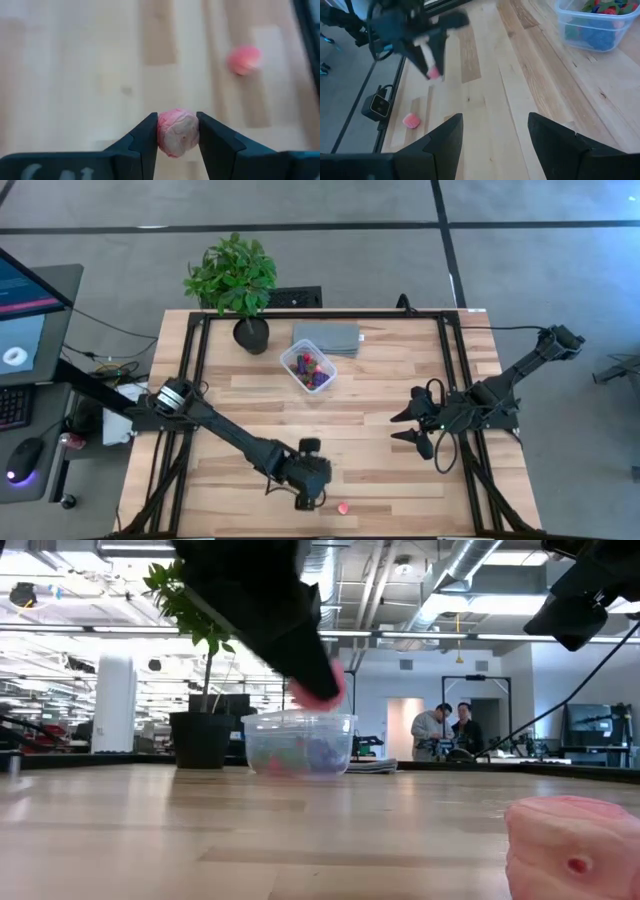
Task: Pick and placing Produce into tupperware
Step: Put the pink peach into the transparent bin
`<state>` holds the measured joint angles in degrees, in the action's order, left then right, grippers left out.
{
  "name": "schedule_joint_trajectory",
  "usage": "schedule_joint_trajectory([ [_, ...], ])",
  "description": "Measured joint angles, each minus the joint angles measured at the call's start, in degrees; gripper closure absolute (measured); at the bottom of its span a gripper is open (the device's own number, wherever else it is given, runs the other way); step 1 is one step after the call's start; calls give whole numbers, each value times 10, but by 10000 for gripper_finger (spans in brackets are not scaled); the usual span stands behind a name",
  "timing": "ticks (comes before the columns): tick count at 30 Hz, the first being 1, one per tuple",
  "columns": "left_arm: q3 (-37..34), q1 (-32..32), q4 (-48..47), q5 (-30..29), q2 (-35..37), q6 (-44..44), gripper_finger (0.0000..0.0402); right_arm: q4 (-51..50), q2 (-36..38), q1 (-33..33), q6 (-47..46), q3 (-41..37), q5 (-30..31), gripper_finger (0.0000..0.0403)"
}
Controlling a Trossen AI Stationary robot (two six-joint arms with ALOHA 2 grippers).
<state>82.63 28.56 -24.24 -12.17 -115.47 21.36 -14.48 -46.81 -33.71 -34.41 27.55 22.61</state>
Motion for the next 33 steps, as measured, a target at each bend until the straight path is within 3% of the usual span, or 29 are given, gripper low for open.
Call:
schedule_joint_trajectory([
  [16,1,-104,-112,-141,80,-110,287,9,0,0,-20,0,6,155],
  [33,1,-275,-174,-148,80,-285,287,49,-28,0,-126,0,108,155],
])
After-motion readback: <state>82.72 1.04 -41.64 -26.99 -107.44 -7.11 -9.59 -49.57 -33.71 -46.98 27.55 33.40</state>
